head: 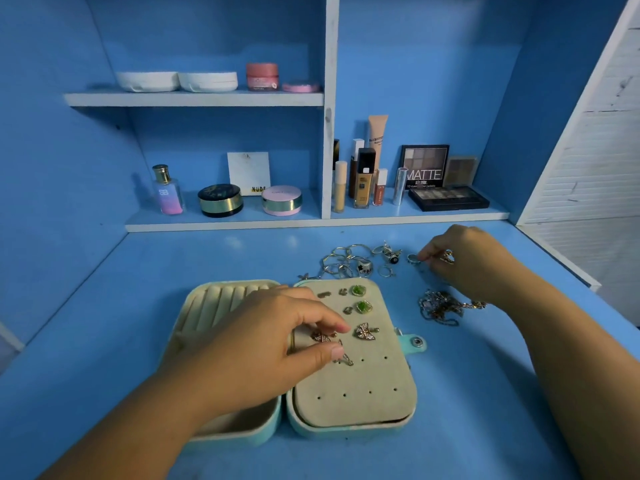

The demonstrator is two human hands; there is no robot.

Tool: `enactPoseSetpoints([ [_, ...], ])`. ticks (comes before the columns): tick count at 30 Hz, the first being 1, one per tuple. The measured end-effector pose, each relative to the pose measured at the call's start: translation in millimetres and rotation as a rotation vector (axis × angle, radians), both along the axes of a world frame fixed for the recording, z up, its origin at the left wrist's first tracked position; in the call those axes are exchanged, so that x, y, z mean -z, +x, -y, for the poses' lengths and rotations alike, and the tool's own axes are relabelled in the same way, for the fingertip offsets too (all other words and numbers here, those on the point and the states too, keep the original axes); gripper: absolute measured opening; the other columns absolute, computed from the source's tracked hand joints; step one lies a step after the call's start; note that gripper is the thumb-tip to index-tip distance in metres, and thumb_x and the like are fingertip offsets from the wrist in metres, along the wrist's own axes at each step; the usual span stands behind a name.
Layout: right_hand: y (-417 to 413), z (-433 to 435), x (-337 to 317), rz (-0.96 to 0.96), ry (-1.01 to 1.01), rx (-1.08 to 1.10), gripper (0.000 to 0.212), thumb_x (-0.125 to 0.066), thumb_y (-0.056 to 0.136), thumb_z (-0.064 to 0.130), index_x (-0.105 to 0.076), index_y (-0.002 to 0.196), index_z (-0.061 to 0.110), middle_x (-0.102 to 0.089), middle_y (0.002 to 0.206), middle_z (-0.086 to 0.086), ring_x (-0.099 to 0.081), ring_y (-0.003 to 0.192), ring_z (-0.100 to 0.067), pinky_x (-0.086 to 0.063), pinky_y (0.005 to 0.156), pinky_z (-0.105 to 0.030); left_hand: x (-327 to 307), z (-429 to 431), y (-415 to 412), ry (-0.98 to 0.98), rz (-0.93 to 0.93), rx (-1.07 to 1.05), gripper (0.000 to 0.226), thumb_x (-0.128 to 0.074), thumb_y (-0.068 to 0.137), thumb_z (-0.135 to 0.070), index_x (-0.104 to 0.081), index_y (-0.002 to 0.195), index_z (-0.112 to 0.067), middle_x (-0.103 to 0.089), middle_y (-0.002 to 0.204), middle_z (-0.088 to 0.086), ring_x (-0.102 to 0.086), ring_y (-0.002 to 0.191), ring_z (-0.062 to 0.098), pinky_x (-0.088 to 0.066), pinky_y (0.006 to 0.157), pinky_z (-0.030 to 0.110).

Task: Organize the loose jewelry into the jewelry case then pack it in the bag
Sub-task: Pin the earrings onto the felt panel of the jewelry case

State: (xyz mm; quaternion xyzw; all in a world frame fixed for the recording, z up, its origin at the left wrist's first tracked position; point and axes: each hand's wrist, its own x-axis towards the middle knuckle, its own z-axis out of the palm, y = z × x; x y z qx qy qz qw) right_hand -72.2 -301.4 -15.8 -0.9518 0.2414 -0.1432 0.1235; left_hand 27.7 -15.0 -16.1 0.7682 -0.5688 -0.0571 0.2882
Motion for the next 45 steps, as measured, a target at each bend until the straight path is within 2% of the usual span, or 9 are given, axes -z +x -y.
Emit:
enactPoseSetpoints([
  [6, -1, 6, 3, -0.065, -0.02, 0.049, 0.015, -0.061, 0.089, 0.02, -0.072, 0.094, 0.028, -0.065, 0.092, 0.003, -0.051, 0.088, -0.016, -0.043, 0.071, -0.028, 4, 3, 0, -0.017, 0.016, -0.005, 0.017, -0.066, 0.083, -0.053, -0.072, 0.095, -0.043, -0.062, 0.093, -0.023, -0.058, 0.096, 0.001, -0.048, 0.081, 0.024],
  [12, 3, 1, 5, -0.101, 0.012, 0.079, 0.013, -0.065, 0.085, 0.041, -0.071, 0.085, 0.029, -0.067, 0.085, 0.004, -0.057, 0.087, -0.02, -0.052, 0.079, -0.038, 3, 4, 0, 0.011, 0.021, 0.03, 0.015, -0.058, 0.082, -0.051, -0.068, 0.094, -0.047, -0.059, 0.088, -0.02, -0.053, 0.093, 0.003, -0.043, 0.079, 0.021],
  [17, 9, -4, 5, -0.098, 0.02, 0.1, 0.01, -0.066, 0.087, 0.029, -0.071, 0.083, 0.02, -0.063, 0.083, 0.001, -0.057, 0.082, -0.022, -0.048, 0.071, -0.031, 4, 4, -1, 0.037, 0.034, 0.062, 0.013, -0.063, 0.085, -0.047, -0.067, 0.097, -0.046, -0.058, 0.092, -0.022, -0.05, 0.097, 0.002, -0.037, 0.084, 0.015],
  [28, 22, -18, 3, -0.3, -0.184, 0.132, 0.019, -0.052, 0.089, 0.026, -0.055, 0.079, 0.01, -0.043, 0.083, -0.004, -0.044, 0.082, -0.027, -0.037, 0.077, -0.036, 5, 7, -7, 0.004, 0.002, 0.095, 0.012, -0.063, 0.087, -0.038, -0.069, 0.096, -0.042, -0.065, 0.095, -0.025, -0.055, 0.103, 0.004, -0.041, 0.088, 0.018],
  [31, 13, -27, -3, -0.113, -0.032, 0.027, 0.015, -0.052, 0.091, 0.025, -0.059, 0.092, 0.011, -0.055, 0.095, -0.007, -0.054, 0.083, -0.027, -0.046, 0.075, -0.037, 3, 7, -10, -0.012, -0.071, 0.059, 0.017, -0.07, 0.087, -0.029, -0.069, 0.094, -0.043, -0.065, 0.098, -0.028, -0.057, 0.102, 0.001, -0.045, 0.086, 0.018],
  [33, 7, -42, -8, 0.058, 0.168, -0.1, 0.008, -0.055, 0.092, 0.023, -0.059, 0.09, 0.016, -0.061, 0.088, -0.002, -0.058, 0.076, -0.022, -0.049, 0.067, -0.036, 2, 8, -12, -0.026, -0.103, 0.041, 0.017, -0.07, 0.086, -0.029, -0.069, 0.093, -0.045, -0.064, 0.099, -0.031, -0.06, 0.1, -0.001, -0.047, 0.085, 0.019],
  [35, 5, -57, -9, 0.088, 0.256, -0.211, 0.006, -0.056, 0.092, 0.023, -0.058, 0.087, 0.021, -0.062, 0.08, 0.004, -0.057, 0.068, -0.018, -0.049, 0.059, -0.031, 1, 8, -13, -0.035, -0.123, 0.021, 0.015, -0.069, 0.086, -0.03, -0.069, 0.093, -0.044, -0.065, 0.097, -0.031, -0.061, 0.097, -0.001, -0.048, 0.084, 0.02],
  [40, 7, -69, -2, 0.064, 0.224, -0.306, 0.004, -0.056, 0.092, 0.025, -0.059, 0.091, 0.022, -0.061, 0.079, 0.009, -0.056, 0.072, -0.01, -0.049, 0.066, -0.027, -2, 8, -18, -0.026, -0.116, -0.016, 0.02, -0.074, 0.084, -0.024, -0.069, 0.092, -0.042, -0.067, 0.092, -0.027, -0.062, 0.096, -0.002, -0.047, 0.083, 0.016],
  [45, 8, -69, -1, 0.108, 0.257, -0.281, 0.004, -0.056, 0.091, 0.023, -0.059, 0.089, 0.022, -0.059, 0.075, 0.011, -0.054, 0.065, -0.005, -0.045, 0.06, -0.02, -3, 13, -28, -0.044, -0.148, -0.029, 0.018, -0.074, 0.084, -0.026, -0.07, 0.087, -0.043, -0.067, 0.09, -0.022, -0.062, 0.093, -0.003, -0.045, 0.08, 0.01],
])
